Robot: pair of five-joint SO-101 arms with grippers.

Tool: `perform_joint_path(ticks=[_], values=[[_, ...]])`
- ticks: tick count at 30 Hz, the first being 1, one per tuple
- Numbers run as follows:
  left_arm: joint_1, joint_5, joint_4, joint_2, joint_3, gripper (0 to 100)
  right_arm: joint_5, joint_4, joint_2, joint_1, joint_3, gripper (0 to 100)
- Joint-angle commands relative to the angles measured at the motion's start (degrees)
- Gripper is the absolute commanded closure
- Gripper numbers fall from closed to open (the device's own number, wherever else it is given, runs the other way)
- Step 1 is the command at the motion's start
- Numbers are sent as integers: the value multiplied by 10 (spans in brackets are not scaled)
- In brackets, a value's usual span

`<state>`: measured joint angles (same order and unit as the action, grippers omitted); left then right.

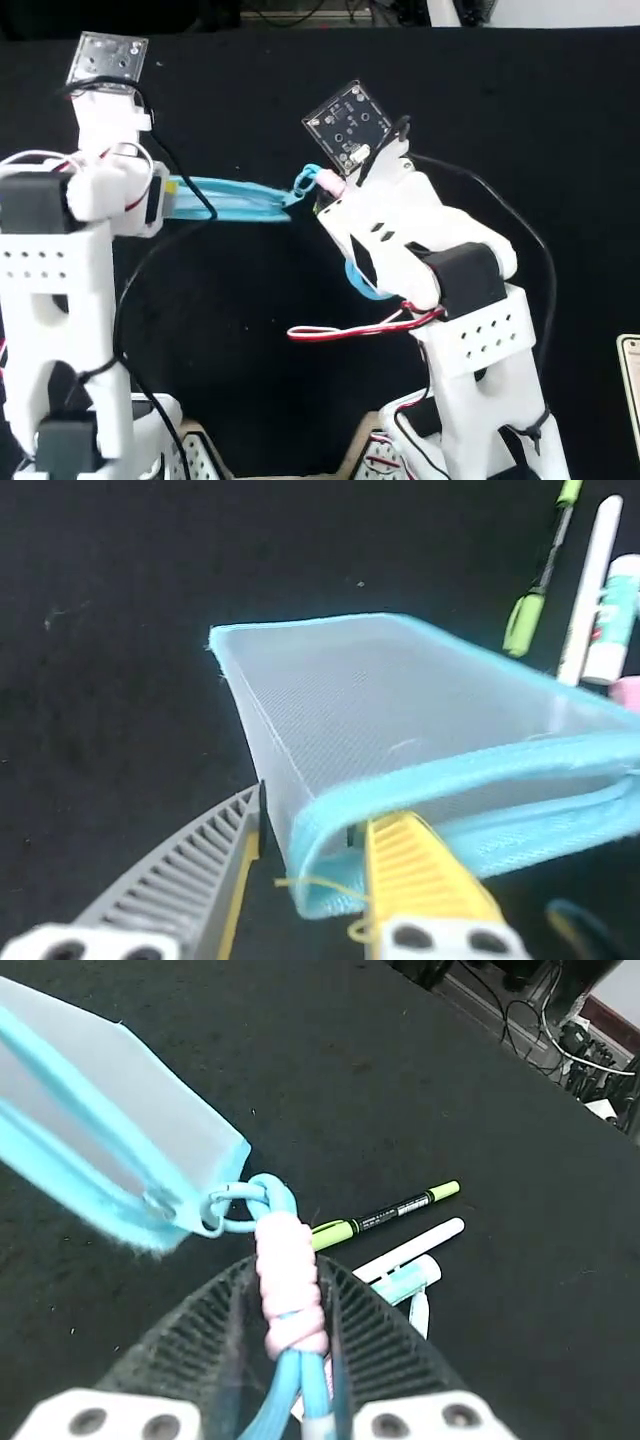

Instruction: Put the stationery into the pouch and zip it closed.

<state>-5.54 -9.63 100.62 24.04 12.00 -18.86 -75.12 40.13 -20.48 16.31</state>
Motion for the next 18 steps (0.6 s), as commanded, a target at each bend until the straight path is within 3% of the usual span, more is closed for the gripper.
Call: perform_joint_path(ticks=[1, 5, 8, 18], values=[[-28, -34, 0, -12, -1, 841, -4, -2, 21, -6, -32, 988], [-40, -33, 2, -15, -1, 849, -1, -2, 21, -6, -31, 988], [-32, -32, 2, -3, -1, 972, 0, -4, 22, -7, -31, 988], [115, 66, 3, 80, -3, 970, -4, -65, 26, -4, -36, 988]])
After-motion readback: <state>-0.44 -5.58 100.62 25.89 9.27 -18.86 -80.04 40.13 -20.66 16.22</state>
